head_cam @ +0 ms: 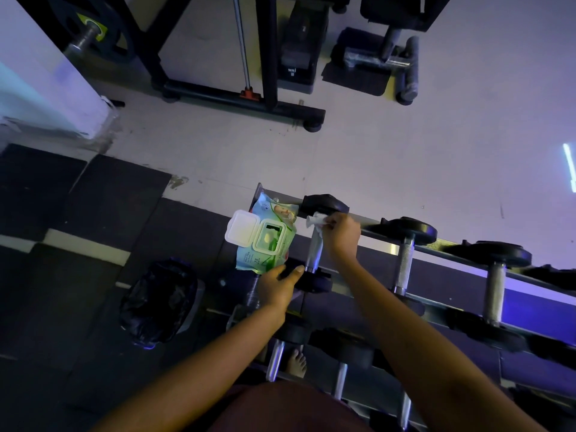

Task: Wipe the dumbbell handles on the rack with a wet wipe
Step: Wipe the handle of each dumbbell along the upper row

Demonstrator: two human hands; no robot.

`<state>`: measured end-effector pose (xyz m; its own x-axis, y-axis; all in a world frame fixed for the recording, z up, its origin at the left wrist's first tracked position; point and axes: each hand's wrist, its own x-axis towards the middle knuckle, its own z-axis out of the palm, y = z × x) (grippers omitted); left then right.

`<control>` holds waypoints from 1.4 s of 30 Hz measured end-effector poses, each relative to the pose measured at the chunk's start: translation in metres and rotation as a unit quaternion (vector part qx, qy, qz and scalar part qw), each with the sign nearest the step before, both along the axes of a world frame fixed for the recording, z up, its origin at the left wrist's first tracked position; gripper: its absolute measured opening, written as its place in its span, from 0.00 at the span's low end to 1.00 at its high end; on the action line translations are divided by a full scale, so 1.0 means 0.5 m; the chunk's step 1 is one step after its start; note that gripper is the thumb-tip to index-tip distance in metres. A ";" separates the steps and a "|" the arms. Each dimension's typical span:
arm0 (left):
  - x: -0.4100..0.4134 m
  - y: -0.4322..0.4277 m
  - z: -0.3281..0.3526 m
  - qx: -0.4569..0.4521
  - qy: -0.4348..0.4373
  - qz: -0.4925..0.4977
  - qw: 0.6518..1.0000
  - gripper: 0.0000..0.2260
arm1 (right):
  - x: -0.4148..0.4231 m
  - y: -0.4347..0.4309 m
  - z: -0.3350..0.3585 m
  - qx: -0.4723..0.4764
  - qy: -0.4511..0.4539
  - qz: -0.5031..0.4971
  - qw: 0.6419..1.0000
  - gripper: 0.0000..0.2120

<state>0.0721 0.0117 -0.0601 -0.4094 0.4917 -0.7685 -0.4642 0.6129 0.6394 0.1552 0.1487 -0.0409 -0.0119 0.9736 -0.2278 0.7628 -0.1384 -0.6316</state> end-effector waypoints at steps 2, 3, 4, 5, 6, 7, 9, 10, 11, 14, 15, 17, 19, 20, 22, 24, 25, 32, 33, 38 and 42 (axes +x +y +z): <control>-0.005 -0.001 0.001 -0.006 0.126 -0.102 0.987 0.28 | 0.005 -0.028 -0.009 -0.023 -0.003 0.013 1.000 0.07; -0.006 -0.001 0.007 -0.007 0.167 -0.141 0.976 0.28 | 0.011 -0.046 -0.014 -0.034 -0.003 0.021 0.999 0.07; -0.008 -0.001 0.011 -0.005 0.195 -0.167 0.967 0.27 | 0.018 -0.066 -0.021 -0.042 0.000 0.029 0.999 0.07; -0.011 -0.001 0.016 0.000 0.212 -0.183 0.960 0.26 | 0.026 -0.086 -0.025 -0.051 0.002 0.035 0.998 0.06; -0.013 -0.002 0.014 0.008 0.225 -0.194 0.955 0.25 | 0.033 -0.106 -0.028 -0.060 0.005 0.039 0.997 0.06; -0.015 -0.002 0.015 0.015 0.229 -0.203 0.952 0.25 | 0.039 -0.123 -0.031 -0.066 0.007 0.040 0.997 0.06; -0.015 -0.006 0.017 0.020 0.239 -0.222 0.945 0.25 | 0.045 -0.138 -0.027 -0.066 0.014 0.036 0.997 0.06; -0.013 -0.008 0.018 0.024 0.245 -0.226 0.943 0.26 | 0.043 -0.134 -0.021 -0.063 0.017 0.033 0.997 0.06; -0.012 -0.009 0.021 0.023 0.244 -0.227 0.943 0.26 | 0.038 -0.123 -0.014 -0.059 0.021 0.026 0.998 0.06; -0.014 -0.009 0.025 0.030 0.248 -0.226 0.942 0.27 | 0.013 -0.059 0.002 -0.031 0.026 -0.006 0.999 0.07; -0.015 -0.008 0.027 0.030 0.250 -0.229 0.940 0.27 | 0.005 -0.035 0.005 -0.024 0.021 -0.014 0.999 0.07; -0.020 -0.007 0.029 0.029 0.254 -0.233 0.938 0.27 | -0.006 -0.001 0.007 -0.010 0.008 -0.019 1.000 0.08; -0.023 -0.005 0.034 0.031 0.255 -0.231 0.939 0.27 | -0.008 0.012 0.001 -0.004 -0.006 -0.009 1.000 0.08; -0.025 -0.004 0.034 0.032 0.252 -0.228 0.940 0.27 | -0.007 0.009 0.000 -0.003 -0.011 -0.005 1.000 0.07; -0.028 -0.002 0.035 0.026 0.246 -0.224 0.943 0.27 | -0.002 -0.013 -0.006 -0.012 -0.014 -0.001 1.000 0.06; -0.030 -0.001 0.034 0.020 0.240 -0.226 0.944 0.28 | 0.004 -0.050 -0.015 -0.030 -0.005 0.004 1.000 0.06; -0.031 -0.001 0.033 0.020 0.238 -0.227 0.944 0.28 | 0.009 -0.072 -0.019 -0.039 -0.003 0.005 0.999 0.05; -0.031 0.001 0.041 0.026 0.234 -0.230 0.944 0.23 | 0.021 -0.110 -0.013 -0.047 0.003 0.012 0.999 0.07; -0.032 0.002 0.044 0.026 0.233 -0.233 0.944 0.24 | 0.015 -0.088 -0.009 -0.037 0.009 0.000 0.999 0.07; -0.032 0.003 0.054 0.022 0.231 -0.251 0.940 0.25 | -0.010 0.006 0.005 -0.012 -0.002 -0.022 1.000 0.06; -0.029 0.003 0.061 0.029 0.249 -0.263 0.932 0.22 | -0.006 -0.029 -0.003 -0.025 -0.017 -0.012 0.999 0.04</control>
<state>0.0578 0.0134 -0.0297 -0.3984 0.7599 -0.5136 0.2532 0.6293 0.7347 0.1522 0.1340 -0.0426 0.0205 0.9607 -0.2767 0.7797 -0.1886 -0.5970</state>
